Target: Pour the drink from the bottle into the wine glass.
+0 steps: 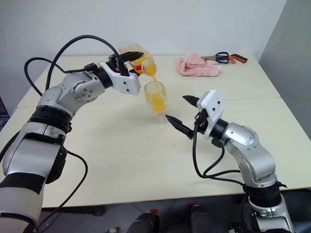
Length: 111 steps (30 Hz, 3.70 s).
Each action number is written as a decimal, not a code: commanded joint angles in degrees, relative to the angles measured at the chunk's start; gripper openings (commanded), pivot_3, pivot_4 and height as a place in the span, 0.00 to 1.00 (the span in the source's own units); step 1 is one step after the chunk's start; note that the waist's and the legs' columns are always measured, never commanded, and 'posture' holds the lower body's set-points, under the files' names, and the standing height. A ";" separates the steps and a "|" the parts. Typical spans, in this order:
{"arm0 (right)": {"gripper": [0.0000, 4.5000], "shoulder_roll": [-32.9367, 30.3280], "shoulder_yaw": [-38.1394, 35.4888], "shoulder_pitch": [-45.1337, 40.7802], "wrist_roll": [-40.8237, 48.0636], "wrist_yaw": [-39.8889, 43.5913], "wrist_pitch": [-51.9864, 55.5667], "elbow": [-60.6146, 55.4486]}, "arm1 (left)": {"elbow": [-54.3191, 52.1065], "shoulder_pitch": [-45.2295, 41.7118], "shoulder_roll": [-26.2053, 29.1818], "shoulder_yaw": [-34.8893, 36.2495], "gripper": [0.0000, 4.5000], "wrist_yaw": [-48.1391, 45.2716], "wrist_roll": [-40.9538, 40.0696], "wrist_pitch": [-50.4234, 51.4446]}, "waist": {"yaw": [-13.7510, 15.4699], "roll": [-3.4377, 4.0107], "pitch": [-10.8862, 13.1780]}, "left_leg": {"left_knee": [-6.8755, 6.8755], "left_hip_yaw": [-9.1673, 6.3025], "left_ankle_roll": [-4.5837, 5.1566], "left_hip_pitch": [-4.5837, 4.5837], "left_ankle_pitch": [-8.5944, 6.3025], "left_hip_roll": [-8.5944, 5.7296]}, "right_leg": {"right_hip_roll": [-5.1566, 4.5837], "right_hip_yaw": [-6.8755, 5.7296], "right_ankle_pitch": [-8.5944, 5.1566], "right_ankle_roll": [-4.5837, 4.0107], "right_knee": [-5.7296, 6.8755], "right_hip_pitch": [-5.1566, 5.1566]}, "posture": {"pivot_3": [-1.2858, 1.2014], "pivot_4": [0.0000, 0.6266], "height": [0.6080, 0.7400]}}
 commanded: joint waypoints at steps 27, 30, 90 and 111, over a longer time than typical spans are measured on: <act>1.00 -1.01 -2.30 1.18 4.43 0.93 -0.50 -3.81 | -1.18 -2.87 2.24 0.66 0.37 1.80 -0.18 -0.37 | -0.34 -0.01 -0.01 | 0.05 0.00 0.00 0.00 0.00 0.00 | 0.00 0.00 0.00 0.01 0.06 0.00 | 0.52 0.24 1.00; 1.00 -1.06 -2.45 1.19 4.64 0.75 -0.45 -3.88 | -1.11 -3.05 2.20 0.62 0.37 1.89 -0.10 -0.36 | -0.35 -0.01 -0.01 | 0.05 0.00 0.00 0.00 0.00 0.00 | 0.00 0.01 0.00 0.00 0.06 0.00 | 0.52 0.24 1.00; 1.00 -0.80 -1.24 1.45 4.98 1.08 0.30 -4.56 | 0.46 -1.68 0.72 2.08 0.37 -1.48 -5.61 2.61 | -0.37 -0.01 -0.01 | 0.77 -0.03 0.21 -0.02 -0.12 -0.07 | 0.16 0.02 -0.01 0.02 0.83 0.00 | 0.52 0.24 1.00; 1.00 -4.77 2.36 -0.77 6.16 8.02 2.41 -4.60 | -9.53 9.60 -6.41 23.35 0.37 -17.45 -38.42 34.52 | -0.87 -0.01 -0.01 | 0.79 -0.05 0.17 0.00 -0.10 -0.01 | 0.15 0.03 0.00 0.02 0.83 0.00 | 0.52 0.24 1.00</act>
